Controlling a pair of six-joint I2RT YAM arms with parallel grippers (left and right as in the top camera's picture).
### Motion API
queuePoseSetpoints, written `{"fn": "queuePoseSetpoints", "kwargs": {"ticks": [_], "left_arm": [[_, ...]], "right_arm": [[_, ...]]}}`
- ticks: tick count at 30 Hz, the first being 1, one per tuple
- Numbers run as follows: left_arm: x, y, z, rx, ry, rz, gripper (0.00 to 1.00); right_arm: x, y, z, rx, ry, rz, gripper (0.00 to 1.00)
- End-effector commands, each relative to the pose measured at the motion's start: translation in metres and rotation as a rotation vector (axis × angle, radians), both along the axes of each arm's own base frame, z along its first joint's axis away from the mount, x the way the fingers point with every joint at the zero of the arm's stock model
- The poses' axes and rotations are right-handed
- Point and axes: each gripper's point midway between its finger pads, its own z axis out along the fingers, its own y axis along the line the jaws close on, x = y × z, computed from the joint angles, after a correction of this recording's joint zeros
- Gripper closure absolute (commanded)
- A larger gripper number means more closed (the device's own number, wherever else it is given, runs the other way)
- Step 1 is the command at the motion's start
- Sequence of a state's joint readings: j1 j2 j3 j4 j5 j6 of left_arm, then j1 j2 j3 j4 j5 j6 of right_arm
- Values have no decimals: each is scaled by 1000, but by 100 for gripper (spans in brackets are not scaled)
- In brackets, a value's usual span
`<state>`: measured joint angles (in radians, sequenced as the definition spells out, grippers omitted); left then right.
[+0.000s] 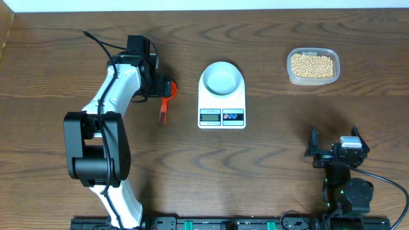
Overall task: Scoop item into bowl and weigh 50g on scale
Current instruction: 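Reach the left gripper forward over the red scoop's bowl, then lower the left gripper and close it on the red scoop's rim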
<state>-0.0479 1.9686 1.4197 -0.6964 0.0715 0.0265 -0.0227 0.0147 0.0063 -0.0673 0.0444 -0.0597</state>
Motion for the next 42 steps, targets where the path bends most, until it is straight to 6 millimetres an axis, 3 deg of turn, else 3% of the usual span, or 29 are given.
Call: {"fn": "queuePoseSetpoints", "kwargs": {"ticks": [1, 13, 19, 42], "left_arm": [[5, 3, 1, 13, -15, -2, 4], [3, 3, -7, 14, -6, -2, 4], [-1, 3, -23, 15, 35, -2, 4], [0, 3, -22, 15, 30, -2, 4]], "right_arm": [[0, -1, 0, -9, -2, -3, 1], [0, -1, 0, -9, -2, -3, 1], [0, -1, 0, -9, -2, -3, 1], [0, -1, 0, -9, -2, -3, 1]]}}
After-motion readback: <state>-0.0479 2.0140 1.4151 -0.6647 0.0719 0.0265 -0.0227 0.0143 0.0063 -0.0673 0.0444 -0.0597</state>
